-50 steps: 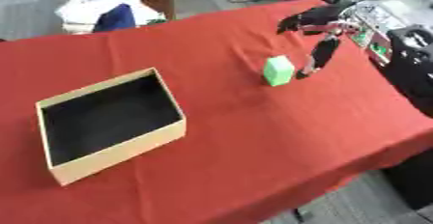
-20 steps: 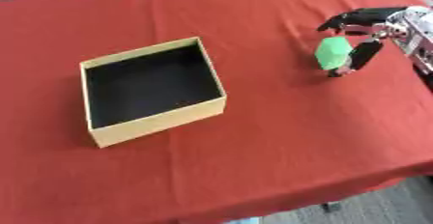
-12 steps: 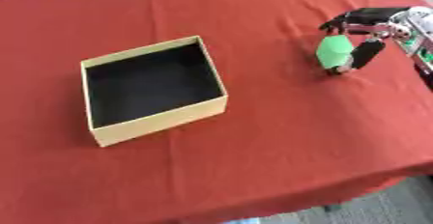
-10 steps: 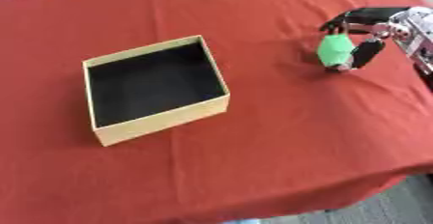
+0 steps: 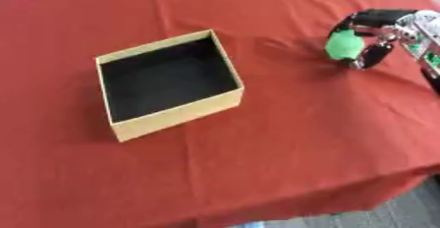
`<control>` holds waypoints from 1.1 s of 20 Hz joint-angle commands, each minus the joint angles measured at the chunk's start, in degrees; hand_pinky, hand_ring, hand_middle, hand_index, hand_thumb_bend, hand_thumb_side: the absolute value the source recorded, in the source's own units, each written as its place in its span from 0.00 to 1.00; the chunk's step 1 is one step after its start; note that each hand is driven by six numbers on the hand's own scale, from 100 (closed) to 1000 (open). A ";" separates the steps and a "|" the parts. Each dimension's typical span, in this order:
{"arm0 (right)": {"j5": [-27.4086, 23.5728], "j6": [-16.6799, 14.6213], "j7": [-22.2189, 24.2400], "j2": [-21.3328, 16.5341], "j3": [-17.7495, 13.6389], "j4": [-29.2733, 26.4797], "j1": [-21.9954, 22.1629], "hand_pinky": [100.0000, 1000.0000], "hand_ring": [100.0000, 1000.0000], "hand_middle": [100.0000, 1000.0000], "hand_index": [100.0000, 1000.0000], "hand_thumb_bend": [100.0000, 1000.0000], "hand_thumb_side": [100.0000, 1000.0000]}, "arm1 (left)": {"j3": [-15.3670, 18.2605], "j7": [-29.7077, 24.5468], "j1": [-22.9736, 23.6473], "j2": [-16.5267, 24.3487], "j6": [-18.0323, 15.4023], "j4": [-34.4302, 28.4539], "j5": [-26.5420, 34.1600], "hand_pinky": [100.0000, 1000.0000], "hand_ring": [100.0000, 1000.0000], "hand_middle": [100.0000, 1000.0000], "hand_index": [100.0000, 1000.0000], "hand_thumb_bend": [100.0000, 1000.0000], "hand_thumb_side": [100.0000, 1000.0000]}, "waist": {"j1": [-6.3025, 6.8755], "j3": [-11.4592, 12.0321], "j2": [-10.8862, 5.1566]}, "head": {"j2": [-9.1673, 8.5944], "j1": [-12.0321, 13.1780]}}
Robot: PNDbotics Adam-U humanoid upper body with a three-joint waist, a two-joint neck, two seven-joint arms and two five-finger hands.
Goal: Pick up objects on the table and place them in the box.
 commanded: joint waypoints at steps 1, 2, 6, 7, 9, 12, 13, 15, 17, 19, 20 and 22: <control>-0.76 -0.01 -0.78 -2.21 -0.73 -1.40 -0.09 0.73 0.69 0.49 0.73 0.03 0.00 | 0.64 -0.15 -0.29 0.76 -0.07 -1.12 -0.32 0.46 0.22 0.14 0.45 0.00 0.44 | -0.10 -0.24 -0.97 | 0.29 0.15; -1.27 -0.04 -0.96 -2.35 -0.79 -2.16 0.02 0.73 0.69 0.48 0.71 0.03 0.00 | 0.65 -0.15 -0.26 0.77 -0.05 -1.12 -0.33 0.46 0.22 0.14 0.45 0.00 0.44 | -0.13 -0.29 -1.01 | 0.29 0.18; -3.74 -0.05 -1.16 -3.03 -1.07 -6.44 0.65 0.72 0.67 0.44 0.68 0.00 0.00 | 0.68 -0.19 -0.18 0.84 -0.01 -1.12 -0.37 0.46 0.22 0.14 0.45 0.00 0.44 | -0.22 -0.51 -1.23 | 0.29 0.29; -4.53 -0.02 -1.09 -3.26 -1.17 -7.69 0.82 0.72 0.66 0.43 0.68 0.00 0.00 | 0.71 -0.20 -0.15 0.86 0.00 -1.12 -0.38 0.46 0.22 0.14 0.45 0.00 0.45 | -0.25 -0.56 -1.29 | 0.29 0.31; -6.30 0.26 -0.94 -3.65 -1.60 -10.52 1.37 0.71 0.66 0.42 0.67 0.00 0.00 | 0.75 -0.19 -0.10 0.87 0.03 -1.12 -0.39 0.46 0.22 0.14 0.45 0.00 0.45 | -0.29 -0.65 -1.35 | 0.29 0.42; -8.79 1.13 -0.60 -4.22 -2.48 -14.69 2.26 0.71 0.65 0.41 0.66 0.00 0.00 | 0.80 -0.21 -0.05 0.90 0.06 -1.12 -0.44 0.46 0.22 0.14 0.45 0.00 0.45 | -0.34 -0.71 -1.43 | 0.29 0.58; -9.50 1.46 -0.56 -4.32 -2.82 -16.05 2.48 0.71 0.65 0.41 0.65 0.00 0.00 | 0.81 -0.21 -0.03 0.91 0.07 -1.12 -0.46 0.46 0.22 0.14 0.45 0.00 0.45 | -0.36 -0.72 -1.48 | 0.29 0.62; -10.68 2.35 -0.48 -4.43 -3.37 -18.53 2.87 0.71 0.65 0.41 0.65 0.00 0.05 | 0.82 -0.22 -0.01 0.92 0.07 -1.12 -0.47 0.46 0.22 0.14 0.45 0.00 0.45 | -0.37 -0.74 -1.55 | 0.29 0.66; -11.57 3.28 -0.25 -4.43 -3.57 -20.54 3.02 0.71 0.64 0.41 0.65 0.00 0.07 | 0.82 -0.24 0.02 0.92 0.07 -1.12 -0.48 0.46 0.22 0.14 0.45 0.00 0.45 | -0.36 -0.75 -1.63 | 0.29 0.64; -12.21 4.04 0.12 -4.39 -3.46 -22.10 2.92 0.71 0.64 0.40 0.65 0.00 0.12 | 0.83 -0.25 0.06 0.94 0.06 -1.12 -0.48 0.46 0.22 0.14 0.45 0.00 0.45 | -0.33 -0.75 -1.71 | 0.29 0.57; -12.47 4.32 0.32 -4.36 -3.33 -22.71 2.78 0.70 0.64 0.40 0.65 0.00 0.16 | 0.83 -0.26 0.07 0.95 0.06 -1.12 -0.47 0.46 0.22 0.14 0.45 0.00 0.45 | -0.32 -0.75 -1.76 | 0.29 0.53; -12.87 4.82 0.76 -4.23 -2.99 -23.66 2.31 0.70 0.64 0.40 0.65 0.00 0.19 | 0.81 -0.29 0.11 0.97 0.06 -1.12 -0.45 0.46 0.22 0.14 0.45 0.00 0.45 | -0.30 -0.74 -1.83 | 0.29 0.46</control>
